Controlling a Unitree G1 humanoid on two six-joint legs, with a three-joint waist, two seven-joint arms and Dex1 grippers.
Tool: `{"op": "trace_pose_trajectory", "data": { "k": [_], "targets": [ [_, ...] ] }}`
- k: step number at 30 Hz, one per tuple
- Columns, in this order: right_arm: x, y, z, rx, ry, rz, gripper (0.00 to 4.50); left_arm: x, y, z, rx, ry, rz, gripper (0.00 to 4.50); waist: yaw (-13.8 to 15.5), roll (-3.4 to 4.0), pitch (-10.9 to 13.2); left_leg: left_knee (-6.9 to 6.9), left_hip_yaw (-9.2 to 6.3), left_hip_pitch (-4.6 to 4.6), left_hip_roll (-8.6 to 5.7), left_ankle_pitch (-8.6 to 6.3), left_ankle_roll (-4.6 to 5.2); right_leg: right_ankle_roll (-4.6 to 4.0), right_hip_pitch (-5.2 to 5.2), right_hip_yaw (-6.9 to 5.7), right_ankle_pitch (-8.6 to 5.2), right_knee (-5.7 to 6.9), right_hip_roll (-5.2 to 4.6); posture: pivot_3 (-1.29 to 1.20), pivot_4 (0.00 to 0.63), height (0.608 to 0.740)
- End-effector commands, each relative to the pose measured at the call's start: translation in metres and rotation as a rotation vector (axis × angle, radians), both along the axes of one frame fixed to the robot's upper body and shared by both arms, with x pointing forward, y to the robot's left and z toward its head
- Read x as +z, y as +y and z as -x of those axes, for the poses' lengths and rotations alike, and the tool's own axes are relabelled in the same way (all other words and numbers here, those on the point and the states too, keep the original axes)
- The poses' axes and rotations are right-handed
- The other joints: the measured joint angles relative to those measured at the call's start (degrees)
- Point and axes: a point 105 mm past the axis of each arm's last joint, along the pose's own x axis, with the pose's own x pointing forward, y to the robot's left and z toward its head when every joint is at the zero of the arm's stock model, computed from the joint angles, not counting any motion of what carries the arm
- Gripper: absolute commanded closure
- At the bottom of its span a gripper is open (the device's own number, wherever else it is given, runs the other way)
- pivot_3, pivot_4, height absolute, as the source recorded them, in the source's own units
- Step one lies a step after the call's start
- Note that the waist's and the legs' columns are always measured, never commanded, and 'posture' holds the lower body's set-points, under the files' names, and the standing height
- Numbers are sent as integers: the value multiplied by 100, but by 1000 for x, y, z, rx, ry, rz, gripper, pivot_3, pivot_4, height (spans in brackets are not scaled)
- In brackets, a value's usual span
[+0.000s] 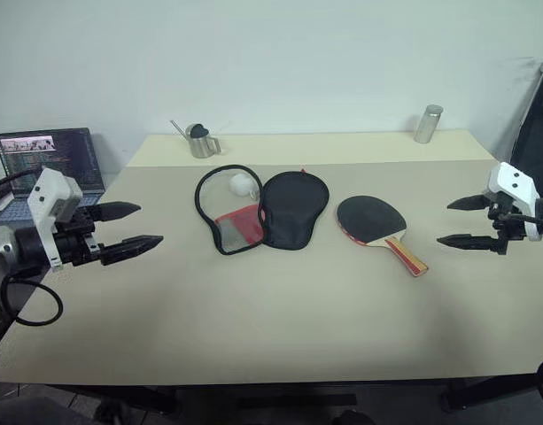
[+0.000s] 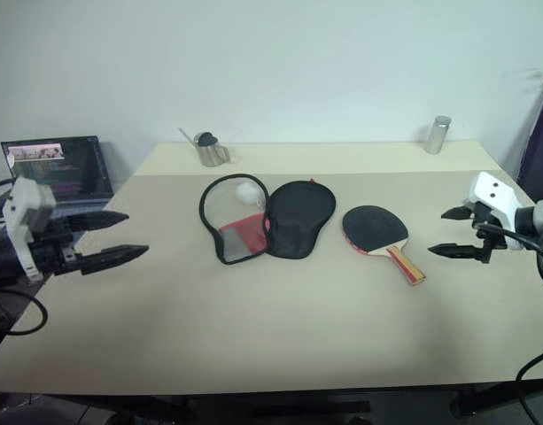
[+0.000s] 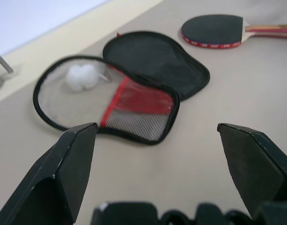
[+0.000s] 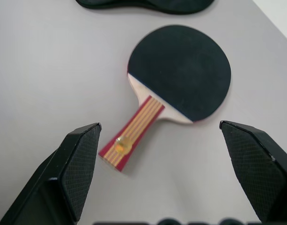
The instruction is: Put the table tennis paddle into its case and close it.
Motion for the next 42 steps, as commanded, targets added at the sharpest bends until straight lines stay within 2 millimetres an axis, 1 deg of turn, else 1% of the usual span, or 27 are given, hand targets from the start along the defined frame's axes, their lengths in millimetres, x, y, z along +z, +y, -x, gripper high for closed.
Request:
{"op": "trace_pose_trajectory", "data": {
  "k": [1, 5, 8, 10, 11, 13, 16, 17, 19, 20, 23, 24, 27, 32, 38, 42],
  "targets": [
    [20, 8, -2, 40, -82, 11, 39, 24, 2, 4, 17, -82, -33, 0, 2, 0, 0, 0, 0, 0, 0, 0, 0, 0, 0, 0, 0, 0, 0, 0, 150, 740],
    [23, 13, -8, 63, -109, -3, 39, 31, 3, 5, 36, -111, -22, 0, -7, 0, 0, -1, 2, 0, 0, 0, 0, 0, -3, 1, 0, 2, 0, 0, 150, 740],
    [23, 12, -12, 52, -123, -14, 39, 30, 3, -5, 71, -122, 35, 0, 2, 0, 0, 0, 2, -1, 0, 0, 0, 0, -3, 1, 0, 0, 0, 0, 150, 740],
    [19, 12, -11, 53, -118, -16, 39, 18, 5, -25, 147, -108, 81, 0, 10, 0, 0, 1, 2, 0, 0, 0, 0, 0, -2, 1, 0, 2, 0, 0, 150, 740],
    [19, 11, -10, 49, -117, -18, 39, 11, 7, -40, 209, -100, 110, 0, 23, 2, -2, 2, 2, 1, -1, 0, 0, 0, -1, 0, 0, 3, 0, 0, 150, 740],
    [18, 8, -8, 44, -118, -21, 39, -1, 9, -63, 308, -66, 142, 0, 82, 5, -3, 5, -2, 3, -4, 1, 0, 0, 3, -6, 0, 8, 0, 0, 150, 740],
    [16, 6, -6, 35, -117, -24, 39, -19, 6, -89, 425, -10, 148, 0, 110, -3, -4, 10, 0, 0, -5, 1, -1, 1, 3, -5, 1, 11, 2, 0, 150, 740],
    [13, 9, -6, 37, -112, -30, 39, -28, 1, -101, 462, 19, 153, 0, 121, -5, -5, 11, 1, -2, -6, 1, -1, 1, 1, -4, 1, 10, 2, 0, 150, 740],
    [10, 13, -4, 42, -104, -39, 39, -41, -10, -117, 516, 66, 165, 0, 138, -9, -5, 13, 7, -11, -8, 1, -1, 1, -11, -7, 1, 10, 3, 0, 150, 740],
    [10, 15, -4, 43, -103, -41, 39, -45, -13, -122, 532, 80, 171, 0, 142, -10, -5, 13, 9, -15, -7, 1, -1, 2, -16, -7, 1, 11, 3, 0, 150, 740],
    [5, 15, -4, 34, -94, -37, 39, -56, -35, -136, 526, 121, 206, 0, 120, -12, -4, 12, 19, -19, -6, 1, -1, 2, -27, -4, 2, 15, 2, 0, 150, 740],
    [3, 15, -3, 32, -92, -34, 39, -60, -41, -140, 530, 132, 211, 0, 118, -12, -4, 12, 20, -19, -5, 1, -1, 2, -27, -4, 2, 14, 2, 0, 150, 740],
    [3, 18, -1, 36, -90, -36, 39, -71, -47, -150, 595, 152, 216, 0, 117, -14, -4, 13, 22, -19, -5, 1, -1, 2, -28, -4, 2, 15, 2, 0, 150, 740],
    [5, 17, 1, 26, -94, -38, 39, -86, -56, -158, 671, 178, 229, 0, 114, -16, -4, 14, 24, -18, -6, 2, -2, 3, -29, -3, 2, 18, 2, 0, 150, 740],
    [8, 18, 1, 25, -103, -38, 39, -109, -83, -163, 650, 248, 254, 0, 156, -18, -5, 16, 25, -18, -7, 2, -2, 5, -28, -4, 3, 17, 0, 0, 150, 740],
    [9, 19, 1, 25, -107, -38, 39, -116, -95, -167, 636, 265, 252, 0, 172, -18, -5, 18, 24, -17, -7, 2, -3, 6, -24, -5, 4, 19, -1, 0, 150, 740]
  ]
}}
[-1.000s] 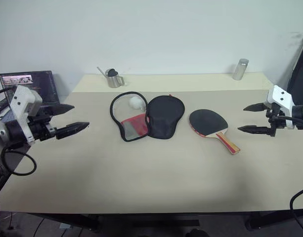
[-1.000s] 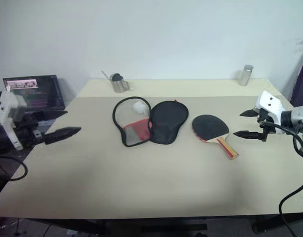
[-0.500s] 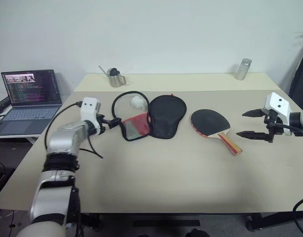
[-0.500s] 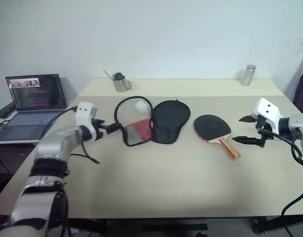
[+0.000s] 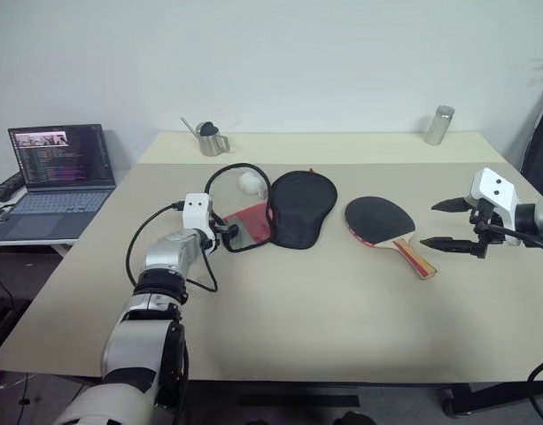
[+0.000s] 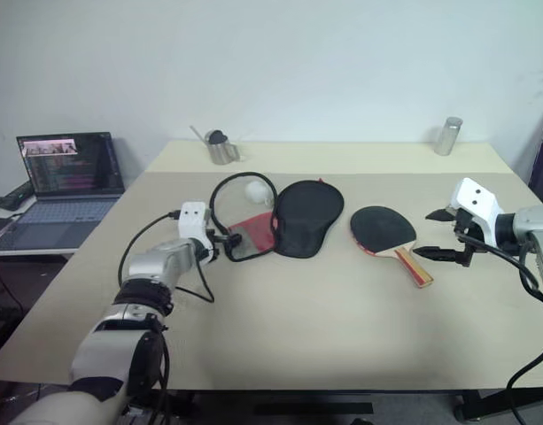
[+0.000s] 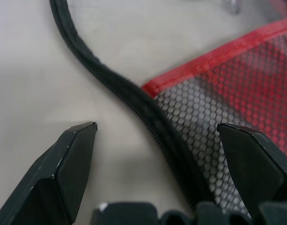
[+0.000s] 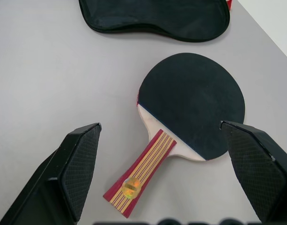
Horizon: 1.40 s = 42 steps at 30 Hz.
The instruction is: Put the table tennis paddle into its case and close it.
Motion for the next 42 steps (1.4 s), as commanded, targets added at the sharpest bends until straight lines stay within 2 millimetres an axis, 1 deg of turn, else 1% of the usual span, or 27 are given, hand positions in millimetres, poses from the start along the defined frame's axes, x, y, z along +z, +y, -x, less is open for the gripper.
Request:
{"op": "trace_pose_trajectory", "data": {
  "k": [1, 6, 9, 17, 19, 20, 26, 29, 37, 40, 42],
  "targets": [
    [19, 0, 4, 5, -66, -3, 39, 6, -9, -6, -12, -24, 4, 0, 2, 0, 0, 1, 0, 0, 0, 0, 0, 1, 1, 0, 0, 0, 0, 0, 150, 740],
    [20, 2, 4, 11, -72, -5, 39, 5, -15, -10, -10, -25, 9, 0, 19, -1, -1, 13, -2, 0, -1, 0, 0, 4, 5, -2, 2, 3, 0, 0, 150, 740],
    [22, 2, 4, 12, -81, -6, 0, 6, -24, -12, -15, -30, 28, 595, 22, -1, -1, 20, -2, -1, -2, 0, 0, 7, 8, -1, 4, 5, 0, 0, 150, 740],
    [26, 3, 3, 13, -98, -8, 0, 7, -38, -14, -25, -25, 68, 3519, 45, -1, 0, 54, -9, -14, -4, -1, 1, 13, 9, -3, 8, 12, 0, 0, 150, 740],
    [27, 3, 3, 12, -100, -9, 0, 9, -40, -15, -30, -28, 68, 4199, 44, -2, 0, 61, -9, -15, -6, -2, 1, 16, 10, -2, 9, 17, 0, 0, 150, 740],
    [27, 4, 3, 12, -101, -10, 0, 10, -41, -15, -35, -30, 66, 4470, 43, -2, 0, 64, -8, -15, -7, -2, 1, 17, 10, -1, 10, 21, 0, 0, 150, 740],
    [26, 3, 4, 4, -104, -11, 0, 14, -50, -14, -98, -44, 39, 4470, 41, -3, 1, 79, -5, -15, -6, -2, 1, 17, 4, 2, 10, 48, 0, 0, 150, 740],
    [27, 1, 6, 0, -105, -12, 0, 16, -61, -11, -150, -51, 37, 4470, 42, -5, 2, 83, -5, -15, -7, -2, 1, 17, 4, 2, 10, 50, 0, 0, 150, 740],
    [28, 1, 7, -8, -111, -14, 0, 25, -87, -7, -204, -79, 45, 4470, 41, -7, 3, 83, -3, -16, -6, -2, 1, 17, 2, 5, 10, 52, 0, 0, 150, 740],
    [28, 0, 8, -9, -111, -13, 0, 27, -84, -3, -202, -83, 41, 4470, 32, -8, 3, 82, -2, -15, -5, -2, 1, 17, 2, 5, 10, 52, 0, 0, 150, 740],
    [28, -1, 9, -10, -111, -13, 0, 30, -76, 0, -195, -104, -21, 4470, 11, -7, 4, 80, 0, -15, -4, -2, 1, 17, 0, 8, 10, 51, 0, 0, 150, 740]
  ]
}}
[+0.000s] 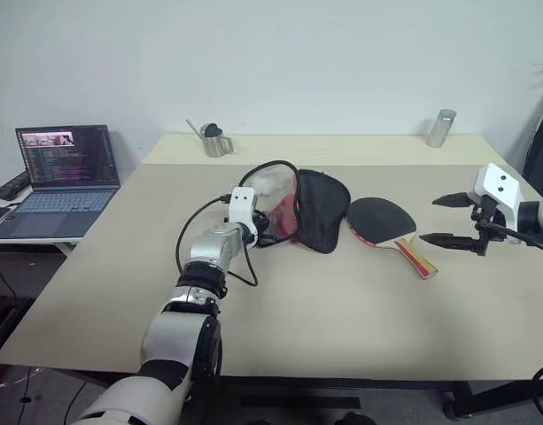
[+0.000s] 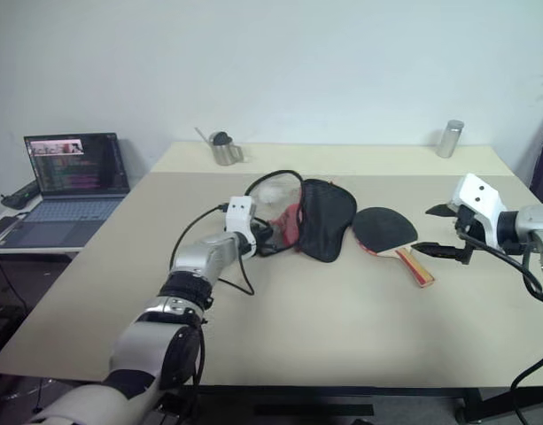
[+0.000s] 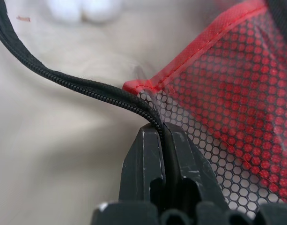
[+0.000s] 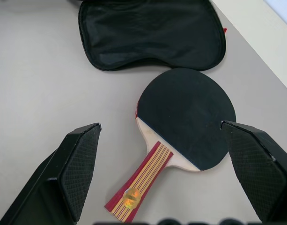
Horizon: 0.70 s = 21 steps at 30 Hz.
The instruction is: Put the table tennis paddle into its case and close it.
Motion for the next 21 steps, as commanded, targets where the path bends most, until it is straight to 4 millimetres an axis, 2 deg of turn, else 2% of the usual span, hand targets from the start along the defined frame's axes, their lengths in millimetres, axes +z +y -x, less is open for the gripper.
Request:
{"op": "trace_pose_trajectory", "data": {
  "k": [1, 4, 5, 7, 11, 15, 19, 21],
  "targets": [
    [19, -3, 6, -5, -64, 3, 0, 19, 12, 4, 9, -76, -69, 4470, -23, 0, 0, 0, 0, 0, 0, 0, 0, 0, -1, 1, 0, 1, 0, 0, 150, 740],
    [19, -3, 6, -6, -63, 3, 0, 19, 22, 10, 20, -80, -110, 4470, -30, 0, 0, 0, 2, 1, 1, 0, 0, 0, -4, 3, 0, 7, 1, 0, 150, 740],
    [19, -4, 6, -6, -62, 3, 0, 18, 27, 12, 32, -82, -141, 4237, -27, 0, 0, 1, 2, 1, 1, 0, 0, 0, -4, 3, 0, 9, 1, 0, 150, 740],
    [18, -3, 6, -5, -59, 3, 0, 13, 39, 15, 61, -77, -195, 3702, -22, 0, 0, 2, 1, 2, 0, 0, 0, 0, -2, 3, 0, 10, 1, 0, 150, 740],
    [17, -1, 6, 0, -56, 1, 0, 6, 53, 20, 96, -72, -278, 2289, -18, 0, 0, 3, 1, 5, 0, 0, 0, 0, -1, 3, 0, 11, 0, 0, 150, 740],
    [17, -1, 4, 5, -53, 1, 0, 8, 51, 26, 70, -88, -272, 851, -14, 0, 0, 3, 1, 4, 0, 0, 0, -1, -1, 4, 0, 9, 0, 0, 150, 740],
    [12, 2, 2, 9, -40, 0, 0, 18, 48, 32, 20, -109, -250, 851, -19, 0, 0, 2, 1, 4, 1, 0, 0, -1, 0, 3, 0, 10, 0, 0, 150, 740],
    [5, 2, -6, -50, -45, -12, 0, 28, 48, 38, -37, -139, -239, 851, -42, 0, 0, 2, 2, 5, 2, 0, 0, -1, -1, 4, 0, 10, 0, 0, 150, 740]
  ]
}}
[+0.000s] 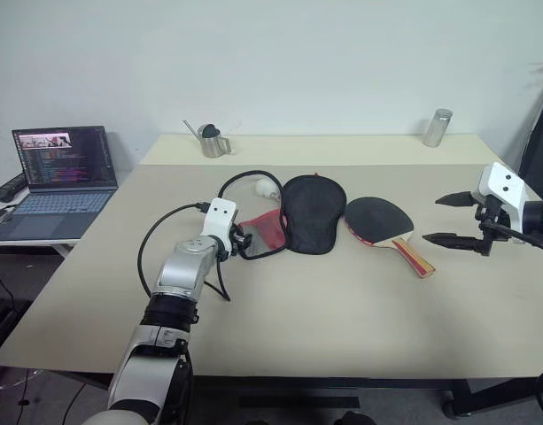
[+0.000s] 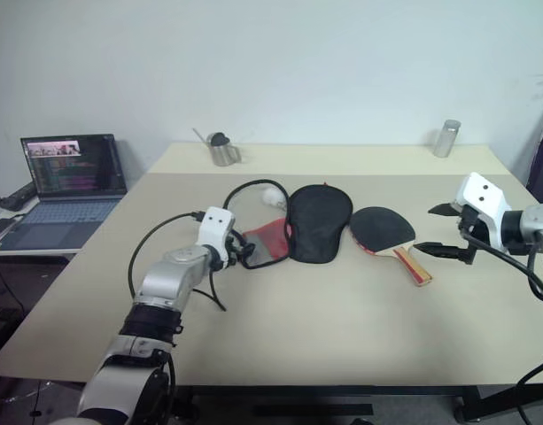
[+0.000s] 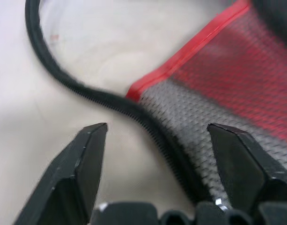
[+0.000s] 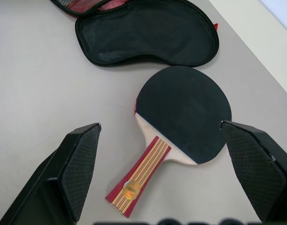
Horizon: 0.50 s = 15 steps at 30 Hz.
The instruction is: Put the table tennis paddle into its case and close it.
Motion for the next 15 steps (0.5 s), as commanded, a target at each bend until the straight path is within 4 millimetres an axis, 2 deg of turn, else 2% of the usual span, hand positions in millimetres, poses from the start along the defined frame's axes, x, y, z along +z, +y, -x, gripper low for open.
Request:
{"op": "trace_pose_trajectory", "data": {
  "k": [1, 3, 6, 10, 15],
  "targets": [
    [-2, 0, -14, -107, -42, -26, 0, 31, 0, 11, -108, -81, 6, 851, -27, 0, 0, -1, 1, 2, 1, 0, 0, 0, 0, 2, 0, 0, 0, 0, 150, 740],
    [-12, -4, -29, -249, -30, -79, 0, 40, 2, 18, -166, -95, 2, 851, -45, -1, -1, -1, 4, 4, 2, 0, 0, -1, -1, 6, 0, 4, 1, 0, 150, 740],
    [-35, -11, -44, -480, 49, -190, 0, 60, 3, 46, -393, -135, -7, 851, -61, 0, -1, 0, 3, 6, 3, 1, -1, -6, -2, 10, 3, 9, 0, 0, 150, 740],
    [-60, -10, -49, -623, 139, -262, 0, 74, 14, 64, -510, -140, -16, 851, -25, 1, -1, -2, -3, 1, 4, 1, -2, -12, -8, 21, 1, 6, 0, 0, 150, 740],
    [-84, -2, -54, -693, 215, -348, 0, 82, 25, 72, -560, -146, -51, 851, 2, 1, -1, -2, -10, 1, -1, 1, 0, -12, 0, 15, 1, -1, 0, 0, 150, 740]
  ]
}}
